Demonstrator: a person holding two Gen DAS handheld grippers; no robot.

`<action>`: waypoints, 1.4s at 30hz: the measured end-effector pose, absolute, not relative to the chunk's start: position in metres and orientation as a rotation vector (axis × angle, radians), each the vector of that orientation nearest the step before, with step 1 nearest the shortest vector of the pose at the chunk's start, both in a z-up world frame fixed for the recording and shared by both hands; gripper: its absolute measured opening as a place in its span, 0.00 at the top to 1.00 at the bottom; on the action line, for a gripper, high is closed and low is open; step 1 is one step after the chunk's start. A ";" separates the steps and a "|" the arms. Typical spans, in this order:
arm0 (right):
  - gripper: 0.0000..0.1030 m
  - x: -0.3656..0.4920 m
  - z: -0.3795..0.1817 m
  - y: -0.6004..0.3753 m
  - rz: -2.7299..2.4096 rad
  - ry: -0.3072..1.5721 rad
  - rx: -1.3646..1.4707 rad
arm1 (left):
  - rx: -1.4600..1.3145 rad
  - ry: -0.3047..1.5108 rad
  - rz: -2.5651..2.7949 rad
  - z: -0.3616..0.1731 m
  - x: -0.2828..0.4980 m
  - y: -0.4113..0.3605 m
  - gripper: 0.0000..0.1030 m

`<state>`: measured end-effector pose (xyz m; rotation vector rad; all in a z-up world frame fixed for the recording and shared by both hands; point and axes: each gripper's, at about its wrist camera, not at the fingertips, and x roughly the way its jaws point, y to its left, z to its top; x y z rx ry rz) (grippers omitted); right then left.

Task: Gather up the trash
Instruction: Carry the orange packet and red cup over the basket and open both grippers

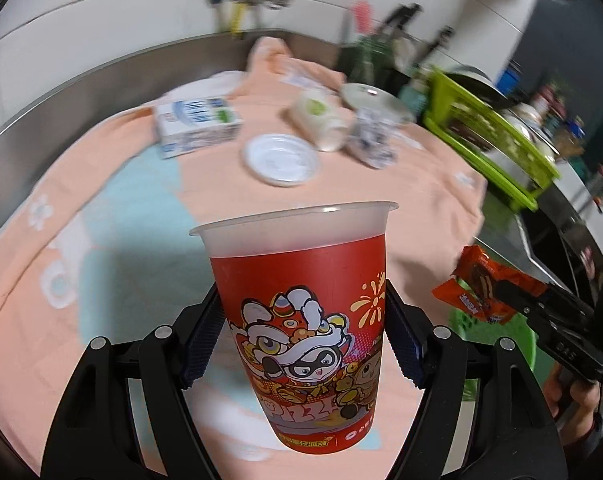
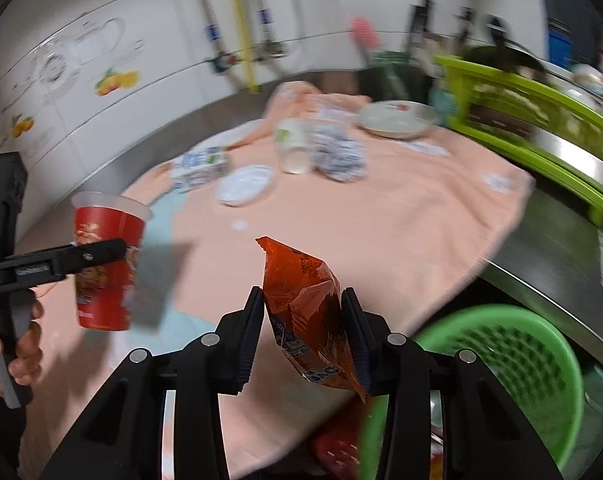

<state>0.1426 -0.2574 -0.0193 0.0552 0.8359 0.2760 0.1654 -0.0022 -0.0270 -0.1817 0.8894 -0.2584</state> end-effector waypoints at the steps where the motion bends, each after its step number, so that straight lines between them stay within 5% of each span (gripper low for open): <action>1: 0.62 0.139 -0.021 -0.267 0.255 0.840 0.059 | -0.176 0.890 -0.275 -0.026 0.164 -0.011 0.29; 19: 0.61 0.075 -0.064 -0.414 -0.044 0.926 0.161 | -0.038 0.941 -0.547 -0.031 0.141 -0.188 0.29; 25: 0.39 0.061 -0.061 -0.434 -0.064 0.899 0.205 | -0.014 0.980 -0.599 -0.043 0.136 -0.228 0.29; 42: 0.30 0.013 -0.028 -0.478 -0.142 0.787 0.227 | 0.040 1.109 -0.740 -0.096 0.128 -0.338 0.29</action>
